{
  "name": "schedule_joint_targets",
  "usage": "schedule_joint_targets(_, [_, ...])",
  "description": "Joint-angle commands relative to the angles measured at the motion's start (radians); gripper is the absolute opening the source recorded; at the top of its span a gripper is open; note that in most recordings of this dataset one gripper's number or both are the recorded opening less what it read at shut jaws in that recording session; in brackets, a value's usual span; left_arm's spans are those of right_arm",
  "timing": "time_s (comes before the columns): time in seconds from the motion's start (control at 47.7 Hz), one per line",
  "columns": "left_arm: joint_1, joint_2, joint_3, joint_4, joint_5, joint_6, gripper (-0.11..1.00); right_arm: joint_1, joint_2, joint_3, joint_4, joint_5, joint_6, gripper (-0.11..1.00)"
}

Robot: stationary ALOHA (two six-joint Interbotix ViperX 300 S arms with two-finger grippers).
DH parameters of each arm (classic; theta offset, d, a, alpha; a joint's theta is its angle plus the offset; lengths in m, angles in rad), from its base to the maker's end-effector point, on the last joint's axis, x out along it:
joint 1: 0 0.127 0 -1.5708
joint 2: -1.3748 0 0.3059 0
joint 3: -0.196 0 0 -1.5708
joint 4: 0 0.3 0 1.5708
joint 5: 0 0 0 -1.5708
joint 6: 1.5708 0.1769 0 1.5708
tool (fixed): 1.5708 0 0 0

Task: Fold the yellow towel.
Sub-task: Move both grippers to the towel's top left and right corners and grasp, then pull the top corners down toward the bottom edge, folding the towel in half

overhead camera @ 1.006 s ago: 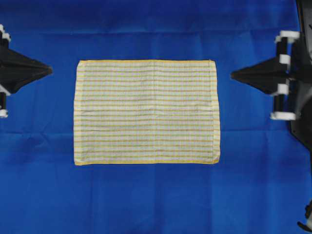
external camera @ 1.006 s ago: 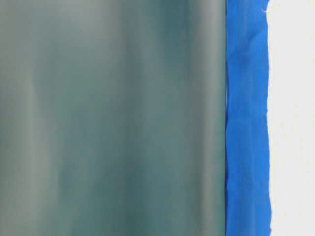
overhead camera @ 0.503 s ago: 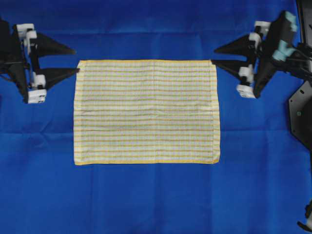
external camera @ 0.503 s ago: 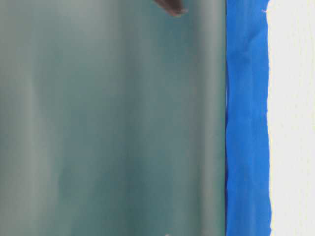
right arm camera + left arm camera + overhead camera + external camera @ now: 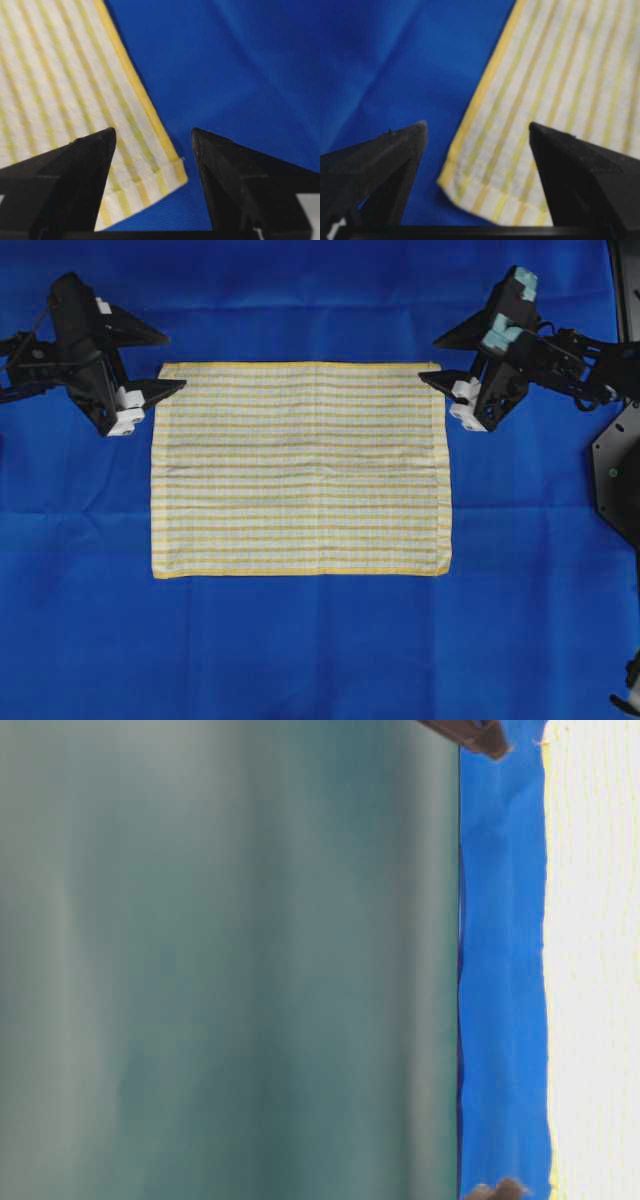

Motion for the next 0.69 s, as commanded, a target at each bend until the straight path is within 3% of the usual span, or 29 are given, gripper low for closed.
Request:
schedule_joint_targets(0.0, [0.021, 0.046, -0.015, -0.003, -0.028, -0.005, 0.76, -0.009, 0.037, -0.014, 0.009, -0.034, 0.0, 0.63])
schedule_joint_targets(0.231, [0.067, 0.15, -0.021, -0.005, -0.037, -0.009, 0.71, -0.018, 0.137, -0.021, 0.029, -0.071, 0.0, 0.62])
schedule_joint_targets(0.356, [0.077, 0.183, -0.026, -0.005, -0.028, -0.009, 0.59, -0.02, 0.156, -0.018, 0.035, -0.087, 0.0, 0.57])
schedule_joint_targets(0.44, [0.078, 0.189, -0.032, -0.003, -0.018, -0.009, 0.45, -0.02, 0.155, -0.015, 0.035, -0.097, -0.002, 0.44])
schedule_joint_targets(0.587, [0.078, 0.189, -0.035, -0.005, 0.005, -0.009, 0.17, -0.02, 0.155, -0.018, 0.034, -0.097, -0.008, 0.07])
schedule_joint_targets(0.671, [0.075, 0.187, -0.037, -0.005, 0.015, -0.009, 0.06, -0.02, 0.156, -0.018, 0.034, -0.098, -0.009, 0.03])
